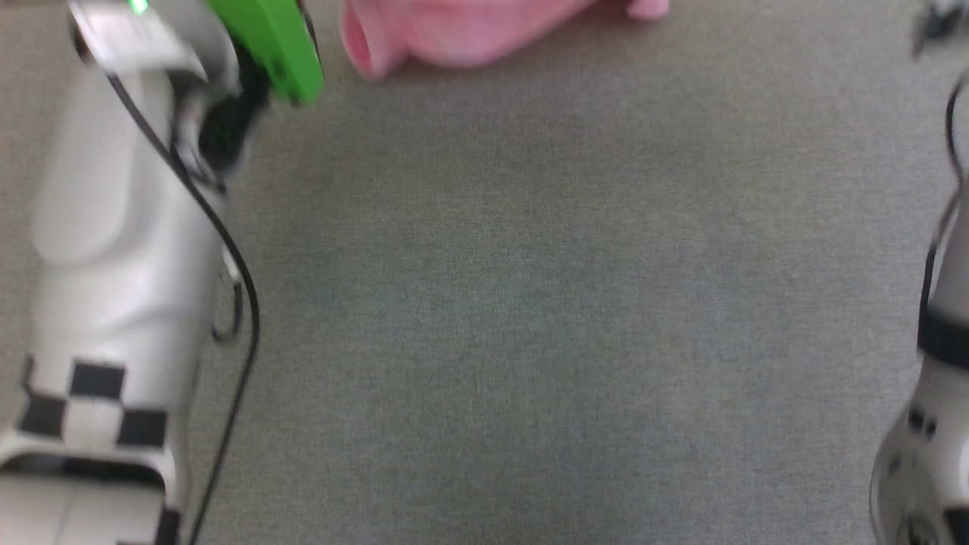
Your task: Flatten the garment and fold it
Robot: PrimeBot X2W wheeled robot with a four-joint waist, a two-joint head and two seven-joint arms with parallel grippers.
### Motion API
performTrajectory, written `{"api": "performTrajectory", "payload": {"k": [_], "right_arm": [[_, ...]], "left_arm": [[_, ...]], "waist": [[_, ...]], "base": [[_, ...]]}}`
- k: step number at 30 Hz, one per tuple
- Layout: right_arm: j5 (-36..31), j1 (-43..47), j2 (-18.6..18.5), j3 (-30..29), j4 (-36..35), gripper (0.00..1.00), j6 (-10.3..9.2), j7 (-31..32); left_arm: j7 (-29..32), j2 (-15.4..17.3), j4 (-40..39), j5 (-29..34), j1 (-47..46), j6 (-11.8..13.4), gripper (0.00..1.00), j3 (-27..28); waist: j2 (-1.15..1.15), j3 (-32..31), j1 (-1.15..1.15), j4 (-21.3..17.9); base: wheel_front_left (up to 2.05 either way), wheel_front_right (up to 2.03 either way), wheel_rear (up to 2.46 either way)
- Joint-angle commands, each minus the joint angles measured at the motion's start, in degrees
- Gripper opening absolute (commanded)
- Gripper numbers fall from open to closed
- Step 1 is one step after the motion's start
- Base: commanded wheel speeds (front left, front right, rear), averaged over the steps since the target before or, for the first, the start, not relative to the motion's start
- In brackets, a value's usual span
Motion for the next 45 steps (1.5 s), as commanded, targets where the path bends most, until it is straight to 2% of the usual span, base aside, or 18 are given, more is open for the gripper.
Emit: {"api": "performTrajectory", "payload": {"k": [1,7,14,20,24,29,33,39,45], "right_arm": [[1.6,4.9,-0.2,-0.4,-2.7,0.00,-0.08,0.8],[5.2,30.6,0.2,-1.1,-16.1,0.00,-0.08,6.2],[4.7,58.3,0.7,-4.4,-28.0,0.00,-0.08,13.2],[7.1,73.6,1.0,-5.7,-33.1,0.00,-0.08,19.5],[8.0,78.8,1.0,-6.7,-35.3,0.00,-0.08,22.5],[8.4,74.3,1.0,-7.2,-36.5,0.00,-0.08,22.4],[4.7,64.1,0.4,-5.6,-34.1,0.00,-0.08,23.1],[-1.1,45.5,-0.1,-3.4,-25.1,0.00,-0.08,21.2],[-7.0,29.4,-0.7,-2.2,-13.5,0.00,-0.08,16.8]], "left_arm": [[-0.4,0.2,-0.9,-1.2,4.1,-0.5,0.00,-0.4],[-2.4,-0.8,-7.4,-4.5,24.1,-0.3,0.00,-1.7],[-1.8,-2.3,-16.4,-7.5,46.3,3.3,0.00,-3.4],[2.3,0.7,-24.1,-8.0,59.7,8.2,0.00,-4.0],[6.0,3.2,-29.9,-8.8,64.8,10.4,0.00,-3.9],[7.9,3.6,-34.6,-10.6,64.6,11.4,0.00,-2.7],[10.3,3.7,-35.2,-10.7,59.9,11.1,0.00,-3.1],[12.7,3.1,-32.3,-9.7,49.2,10.6,0.00,-3.7],[12.8,1.2,-28.1,-9.4,39.4,10.0,0.00,-3.5]], "waist": [[0.00,-4.3,0.00,0.5],[0.00,-10.9,0.00,1.2],[0.00,-15.7,0.00,2.0],[0.00,-16.9,0.00,1.6],[0.00,-16.9,0.00,1.5],[0.00,-15.9,0.00,1.1],[0.00,-14.0,0.00,0.8],[0.00,-8.2,0.00,1.9],[0.00,-1.7,0.00,4.7]], "base": [[0.00,0.00,0.00],[0.00,0.00,0.00],[0.00,0.00,0.00],[0.00,0.00,0.00],[0.00,0.00,0.00],[0.00,0.00,0.00],[0.00,0.00,0.00],[0.00,0.00,0.00],[0.00,0.00,0.00]]}}
